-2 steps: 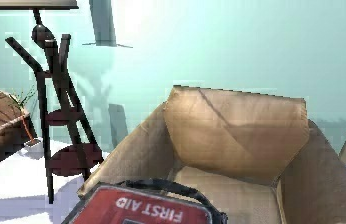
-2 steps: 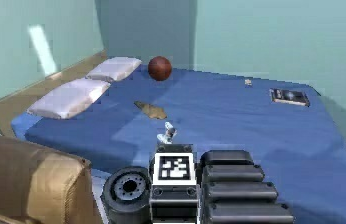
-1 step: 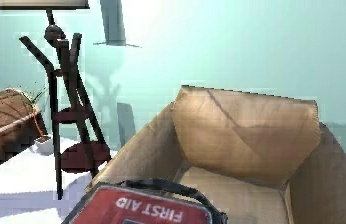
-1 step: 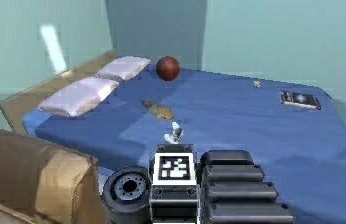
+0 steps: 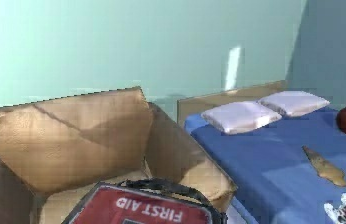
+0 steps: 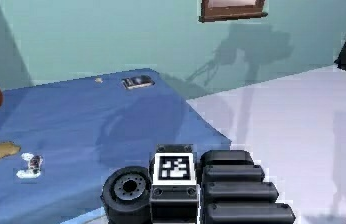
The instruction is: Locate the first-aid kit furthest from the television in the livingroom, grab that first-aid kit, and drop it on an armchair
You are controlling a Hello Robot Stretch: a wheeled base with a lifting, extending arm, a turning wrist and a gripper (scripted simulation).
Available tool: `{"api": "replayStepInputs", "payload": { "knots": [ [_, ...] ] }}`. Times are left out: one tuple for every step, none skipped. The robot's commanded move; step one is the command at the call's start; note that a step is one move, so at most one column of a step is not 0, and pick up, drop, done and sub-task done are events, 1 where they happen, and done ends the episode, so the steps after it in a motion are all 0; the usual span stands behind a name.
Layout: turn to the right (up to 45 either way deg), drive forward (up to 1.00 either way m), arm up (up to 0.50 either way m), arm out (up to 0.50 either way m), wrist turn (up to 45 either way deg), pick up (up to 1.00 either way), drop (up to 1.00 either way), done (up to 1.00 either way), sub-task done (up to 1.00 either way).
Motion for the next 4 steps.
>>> {"api": "replayStepInputs", "payload": {
  "knots": [
    [45.0, 0.0, 0.0, 0.0, 0.0, 0.0, 0.0, 0.0, 0.0],
    [45.0, 0.0, 0.0, 0.0, 0.0, 0.0, 0.0, 0.0, 0.0],
    [-45.0, 0.0, 0.0, 0.0, 0.0, 0.0, 0.0, 0.0, 0.0],
    [-45.0, 0.0, 0.0, 0.0, 0.0, 0.0, 0.0, 0.0, 0.0]
  ]
}}
